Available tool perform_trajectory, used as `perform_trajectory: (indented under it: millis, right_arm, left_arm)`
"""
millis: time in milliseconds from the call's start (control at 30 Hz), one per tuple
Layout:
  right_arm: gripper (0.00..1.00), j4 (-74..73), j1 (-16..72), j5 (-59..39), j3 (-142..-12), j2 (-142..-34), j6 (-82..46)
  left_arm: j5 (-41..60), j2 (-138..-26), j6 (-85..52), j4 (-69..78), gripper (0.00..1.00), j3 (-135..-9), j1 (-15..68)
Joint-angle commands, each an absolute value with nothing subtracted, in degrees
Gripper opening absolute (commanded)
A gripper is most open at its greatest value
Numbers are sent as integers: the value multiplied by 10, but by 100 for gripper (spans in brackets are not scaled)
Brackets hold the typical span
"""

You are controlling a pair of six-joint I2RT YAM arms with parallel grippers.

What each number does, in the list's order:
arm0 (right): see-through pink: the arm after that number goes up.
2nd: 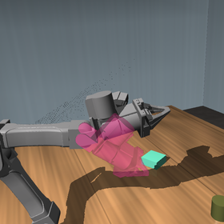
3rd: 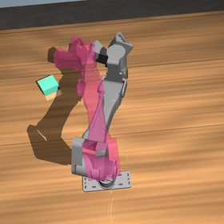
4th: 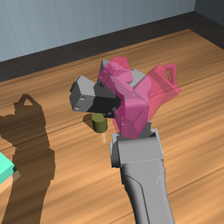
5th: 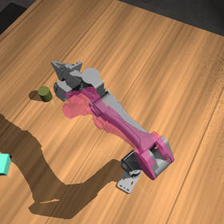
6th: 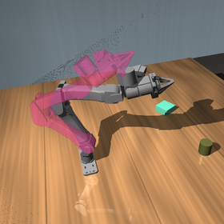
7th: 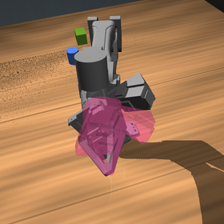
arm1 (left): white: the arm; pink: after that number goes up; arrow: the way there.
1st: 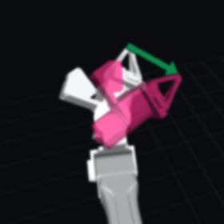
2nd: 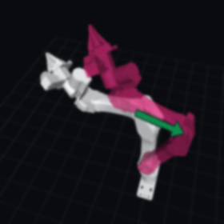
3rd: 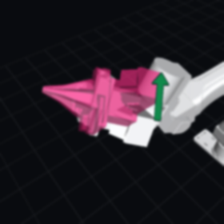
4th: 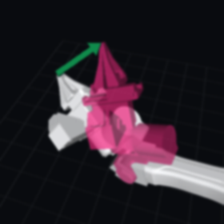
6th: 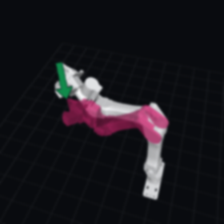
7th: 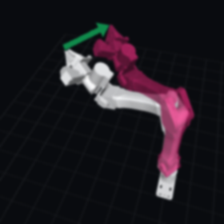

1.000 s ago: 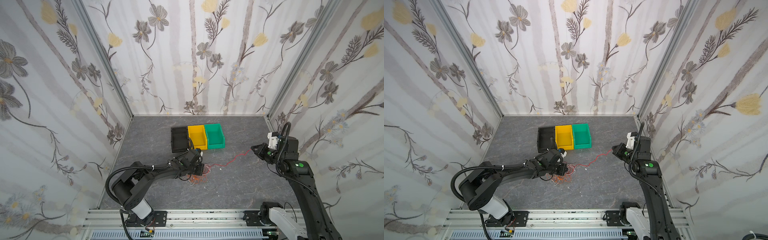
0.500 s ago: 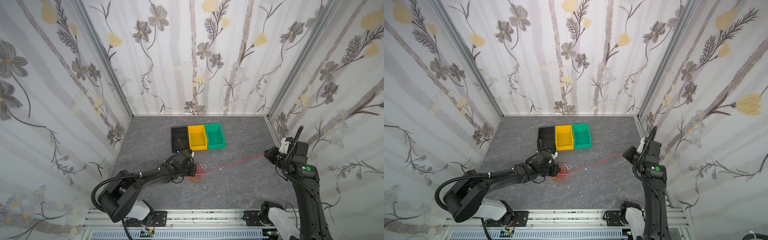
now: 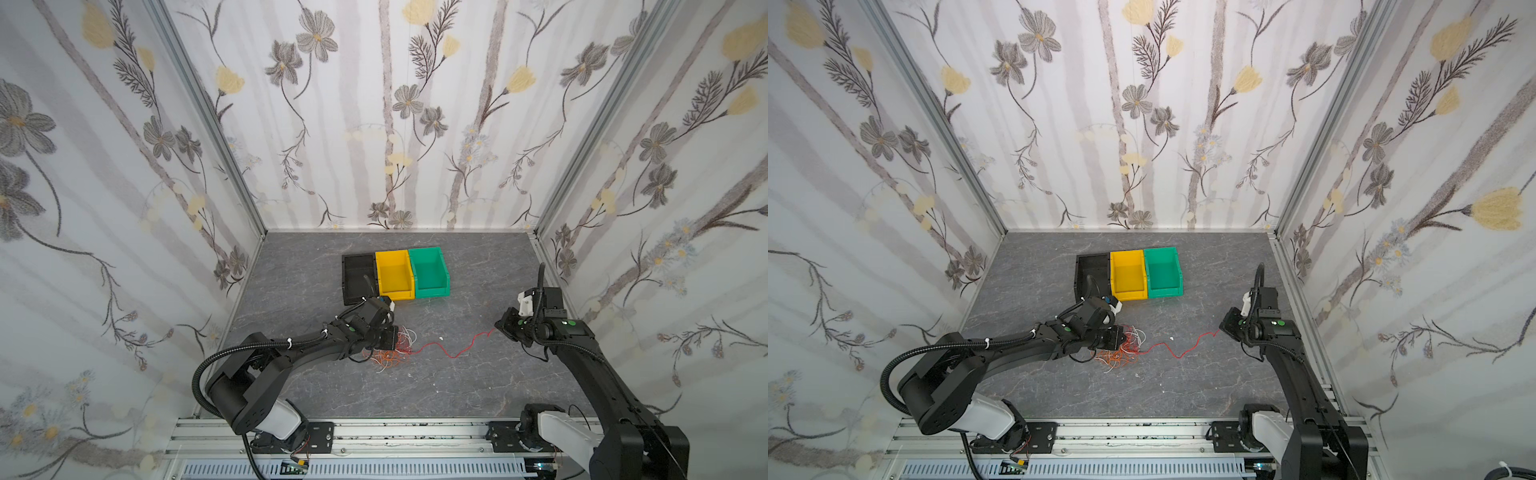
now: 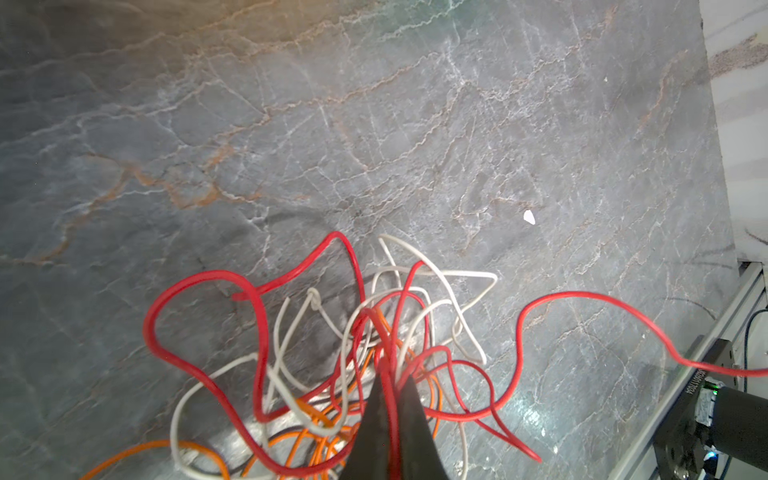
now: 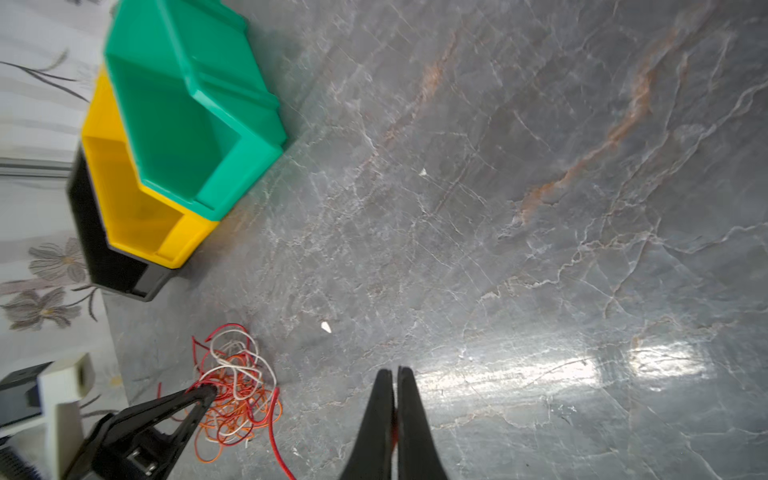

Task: Untangle the cables

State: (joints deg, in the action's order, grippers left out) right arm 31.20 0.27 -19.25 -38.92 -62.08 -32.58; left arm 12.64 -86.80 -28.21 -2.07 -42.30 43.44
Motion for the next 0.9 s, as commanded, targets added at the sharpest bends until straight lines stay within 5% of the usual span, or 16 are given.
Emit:
perform_trajectory:
  millis: [0,200,467,667,867]
  right_arm:
    - [0,254,15,-182,-372,-643,-344]
    - [27,282,26,-137,-377,-638,-323]
    - [46,384,78,-56,-438,-601,-279]
    - [72,423,71,-6,-462,-549,-252]
    - [73,453,24,-36,-491,-534,-220]
  left_arm:
    - [94,-885,-275,-44,6,-445,446]
    - [65,-939,-276,-69,7,-490,477]
    - [68,-971,-273,-90,11,-530,499]
    - [54,-973,-276,-89,9,-524,503]
    - [50,-970,-280,-86,10,-514,502]
